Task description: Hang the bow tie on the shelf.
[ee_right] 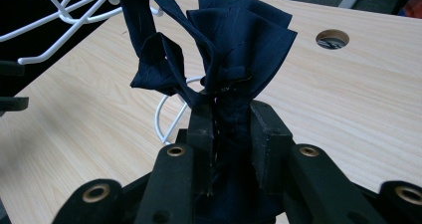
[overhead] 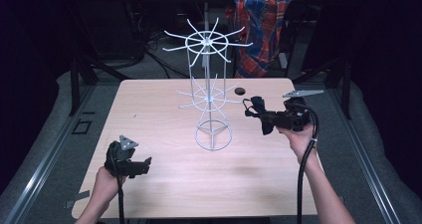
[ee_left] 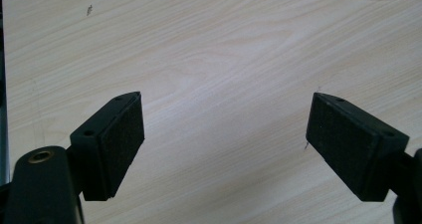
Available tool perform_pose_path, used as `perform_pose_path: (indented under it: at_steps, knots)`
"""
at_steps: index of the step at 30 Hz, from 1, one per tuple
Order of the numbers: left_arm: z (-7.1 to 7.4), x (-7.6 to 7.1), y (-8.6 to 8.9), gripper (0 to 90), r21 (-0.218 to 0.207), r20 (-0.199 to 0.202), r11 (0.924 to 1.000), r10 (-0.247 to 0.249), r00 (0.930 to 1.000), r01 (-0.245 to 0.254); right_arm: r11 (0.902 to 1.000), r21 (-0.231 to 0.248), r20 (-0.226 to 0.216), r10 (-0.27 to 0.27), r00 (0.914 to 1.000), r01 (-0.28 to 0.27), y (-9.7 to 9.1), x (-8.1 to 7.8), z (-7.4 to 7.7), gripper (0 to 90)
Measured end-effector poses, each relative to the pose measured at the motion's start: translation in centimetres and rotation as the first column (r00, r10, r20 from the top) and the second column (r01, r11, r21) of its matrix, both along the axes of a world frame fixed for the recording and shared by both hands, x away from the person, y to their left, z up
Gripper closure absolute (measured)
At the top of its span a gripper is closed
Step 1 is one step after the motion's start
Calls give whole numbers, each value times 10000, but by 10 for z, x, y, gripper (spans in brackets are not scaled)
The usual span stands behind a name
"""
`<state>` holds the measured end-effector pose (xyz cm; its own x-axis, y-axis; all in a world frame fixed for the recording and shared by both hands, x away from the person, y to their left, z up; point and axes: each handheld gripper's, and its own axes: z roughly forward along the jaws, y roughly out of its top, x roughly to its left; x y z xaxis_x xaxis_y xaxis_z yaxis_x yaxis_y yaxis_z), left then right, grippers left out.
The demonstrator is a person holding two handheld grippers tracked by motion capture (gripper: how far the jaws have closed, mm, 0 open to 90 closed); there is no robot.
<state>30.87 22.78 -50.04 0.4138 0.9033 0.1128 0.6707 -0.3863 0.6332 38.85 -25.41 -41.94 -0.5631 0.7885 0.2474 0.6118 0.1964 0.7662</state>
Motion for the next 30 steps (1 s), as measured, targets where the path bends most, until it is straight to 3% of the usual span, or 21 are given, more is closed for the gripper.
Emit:
perform_pose_path:
  at_steps: [17,30]
  knots:
    - [0,0,0,156,44,-53,10000,-37,10000,38,9997,125,-347,-187,9992,192,6,12,-7,730]
    - [0,1,1,155,32,-75,10000,-14,10000,15,9999,125,-566,49,9984,-42,20,22,-12,728]
